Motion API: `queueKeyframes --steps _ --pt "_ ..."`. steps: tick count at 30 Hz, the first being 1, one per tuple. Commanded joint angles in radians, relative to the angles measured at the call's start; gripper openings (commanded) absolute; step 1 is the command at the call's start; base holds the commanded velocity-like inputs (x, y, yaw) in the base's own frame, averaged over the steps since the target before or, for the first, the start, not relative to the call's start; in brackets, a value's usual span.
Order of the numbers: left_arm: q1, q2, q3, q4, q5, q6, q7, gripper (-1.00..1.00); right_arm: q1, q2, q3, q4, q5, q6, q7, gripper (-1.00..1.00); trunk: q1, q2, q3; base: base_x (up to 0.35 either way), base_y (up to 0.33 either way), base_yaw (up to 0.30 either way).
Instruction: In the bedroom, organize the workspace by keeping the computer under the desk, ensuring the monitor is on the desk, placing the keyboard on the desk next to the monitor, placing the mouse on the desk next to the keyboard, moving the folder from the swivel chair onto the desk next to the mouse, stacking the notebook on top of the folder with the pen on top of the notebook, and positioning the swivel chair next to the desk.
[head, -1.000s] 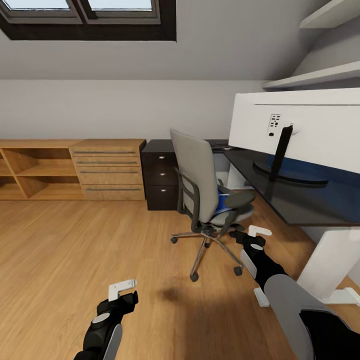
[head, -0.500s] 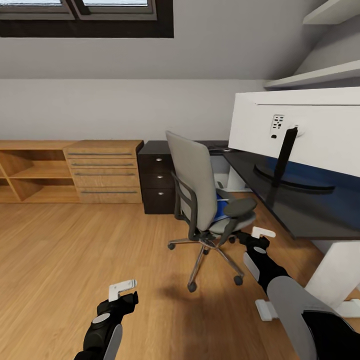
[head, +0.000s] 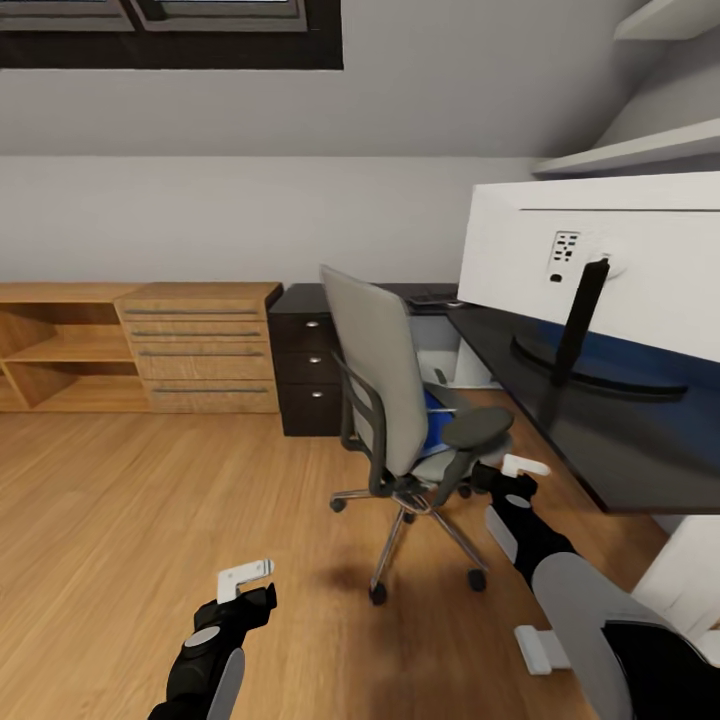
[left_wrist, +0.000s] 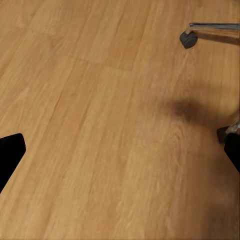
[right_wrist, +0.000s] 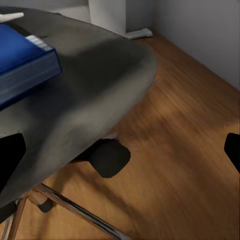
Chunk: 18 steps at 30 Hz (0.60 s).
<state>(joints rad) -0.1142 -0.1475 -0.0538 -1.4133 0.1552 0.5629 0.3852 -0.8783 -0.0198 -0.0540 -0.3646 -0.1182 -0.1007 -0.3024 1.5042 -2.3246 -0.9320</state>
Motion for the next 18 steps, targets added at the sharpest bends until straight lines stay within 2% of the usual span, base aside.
queueKeyframes --steps 1,9,18 --pt "-0.001 0.0 -0.001 -0.001 0.011 0.003 0.009 1.0 -0.001 0.001 0.001 0.001 -0.011 -0.007 0.0 1.0 0.0 0.0 -0.001 0.051 -0.001 0.104" --pt "0.0 0.0 -0.001 -0.001 0.012 0.005 0.009 1.0 -0.001 0.008 0.003 0.002 -0.011 -0.007 -0.001 1.0 0.0 0.0 -0.001 0.011 0.0 0.228" --pt "0.0 0.0 -0.001 -0.002 0.012 0.005 0.009 1.0 0.006 0.042 0.003 0.003 -0.008 -0.008 0.0 1.0 0.0 0.0 -0.001 0.0 0.0 0.263"
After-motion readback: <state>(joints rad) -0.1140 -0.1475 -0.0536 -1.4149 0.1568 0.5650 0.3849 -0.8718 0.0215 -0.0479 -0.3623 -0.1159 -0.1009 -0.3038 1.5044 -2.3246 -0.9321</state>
